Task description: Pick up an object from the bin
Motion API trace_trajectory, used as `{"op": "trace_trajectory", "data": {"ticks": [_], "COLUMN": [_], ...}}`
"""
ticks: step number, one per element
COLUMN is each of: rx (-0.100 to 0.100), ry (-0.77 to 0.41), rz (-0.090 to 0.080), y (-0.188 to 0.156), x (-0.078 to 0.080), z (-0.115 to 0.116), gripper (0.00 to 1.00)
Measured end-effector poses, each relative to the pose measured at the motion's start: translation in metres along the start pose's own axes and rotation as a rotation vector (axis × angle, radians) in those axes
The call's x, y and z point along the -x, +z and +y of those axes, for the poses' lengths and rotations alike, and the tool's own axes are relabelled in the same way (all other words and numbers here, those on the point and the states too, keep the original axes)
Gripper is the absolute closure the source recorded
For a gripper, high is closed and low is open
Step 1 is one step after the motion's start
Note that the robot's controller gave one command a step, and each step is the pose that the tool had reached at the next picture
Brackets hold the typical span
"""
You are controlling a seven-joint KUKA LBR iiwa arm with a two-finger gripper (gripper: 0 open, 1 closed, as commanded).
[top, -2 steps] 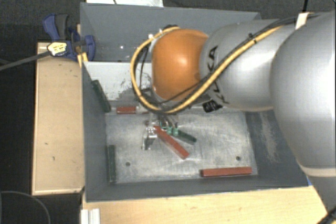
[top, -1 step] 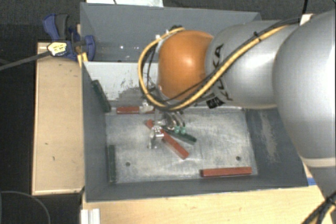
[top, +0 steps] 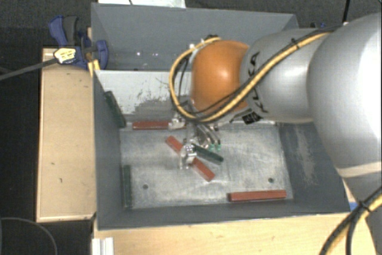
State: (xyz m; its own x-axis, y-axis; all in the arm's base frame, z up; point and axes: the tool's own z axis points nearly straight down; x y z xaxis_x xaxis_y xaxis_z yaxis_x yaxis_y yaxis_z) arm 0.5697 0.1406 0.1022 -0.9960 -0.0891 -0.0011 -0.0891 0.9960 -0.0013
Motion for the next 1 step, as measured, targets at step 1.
{"op": "trace_trajectory", "data": {"ticks": [1], "rx": [0.006], "ry": [0.152], "rz": [-0.018], "y": [0.0261], "x": [-0.0086], "z": [-0.0186], "gripper": [1.00]}}
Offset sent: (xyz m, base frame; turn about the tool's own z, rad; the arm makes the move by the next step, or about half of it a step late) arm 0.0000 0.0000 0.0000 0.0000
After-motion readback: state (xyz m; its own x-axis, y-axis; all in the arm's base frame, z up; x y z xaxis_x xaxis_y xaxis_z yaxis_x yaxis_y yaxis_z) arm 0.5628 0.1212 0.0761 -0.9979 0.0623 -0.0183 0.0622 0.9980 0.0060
